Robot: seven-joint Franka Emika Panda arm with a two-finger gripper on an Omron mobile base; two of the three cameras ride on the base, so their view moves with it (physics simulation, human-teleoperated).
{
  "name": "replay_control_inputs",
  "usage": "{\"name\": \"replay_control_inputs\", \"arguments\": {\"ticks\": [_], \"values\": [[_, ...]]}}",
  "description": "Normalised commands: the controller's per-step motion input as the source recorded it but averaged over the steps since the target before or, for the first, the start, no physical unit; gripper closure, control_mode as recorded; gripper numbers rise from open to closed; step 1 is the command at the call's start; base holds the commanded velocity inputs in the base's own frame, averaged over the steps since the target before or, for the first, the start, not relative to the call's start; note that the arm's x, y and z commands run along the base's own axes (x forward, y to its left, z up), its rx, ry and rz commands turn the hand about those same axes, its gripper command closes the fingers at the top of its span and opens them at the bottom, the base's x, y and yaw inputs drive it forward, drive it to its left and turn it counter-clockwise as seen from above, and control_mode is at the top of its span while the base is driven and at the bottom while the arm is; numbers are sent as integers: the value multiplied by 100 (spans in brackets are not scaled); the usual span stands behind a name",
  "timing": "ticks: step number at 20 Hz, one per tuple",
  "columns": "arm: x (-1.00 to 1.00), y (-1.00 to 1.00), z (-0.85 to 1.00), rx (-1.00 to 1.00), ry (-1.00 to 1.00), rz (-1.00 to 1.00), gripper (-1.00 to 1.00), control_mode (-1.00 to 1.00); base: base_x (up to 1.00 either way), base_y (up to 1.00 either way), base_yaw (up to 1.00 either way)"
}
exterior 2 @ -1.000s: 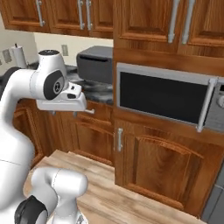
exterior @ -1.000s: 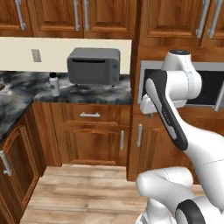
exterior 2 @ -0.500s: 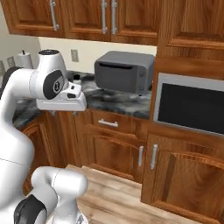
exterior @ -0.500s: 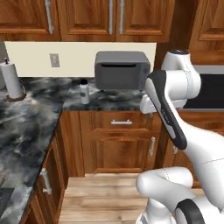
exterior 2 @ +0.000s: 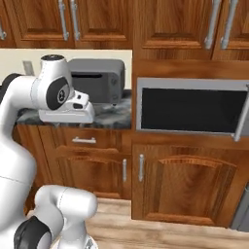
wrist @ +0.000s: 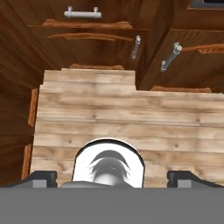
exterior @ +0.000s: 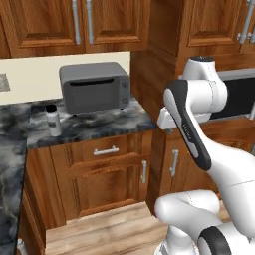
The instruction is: Move the drinks to the dining counter.
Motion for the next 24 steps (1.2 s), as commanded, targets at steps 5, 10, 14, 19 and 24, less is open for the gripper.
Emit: {"name": "replay_control_inputs", "arguments": {"ticks": [5,10,14,19,24], "values": [[0,0,0,0,0,0,-100,100,77,71,-8],[0,0,0,0,0,0,-100,100,86,25,2],[0,0,0,0,0,0,-100,100,63,1,7],[0,0,0,0,0,0,-100,100,30,30,4],[0,0,0,0,0,0,-100,100,21,52,9]]}}
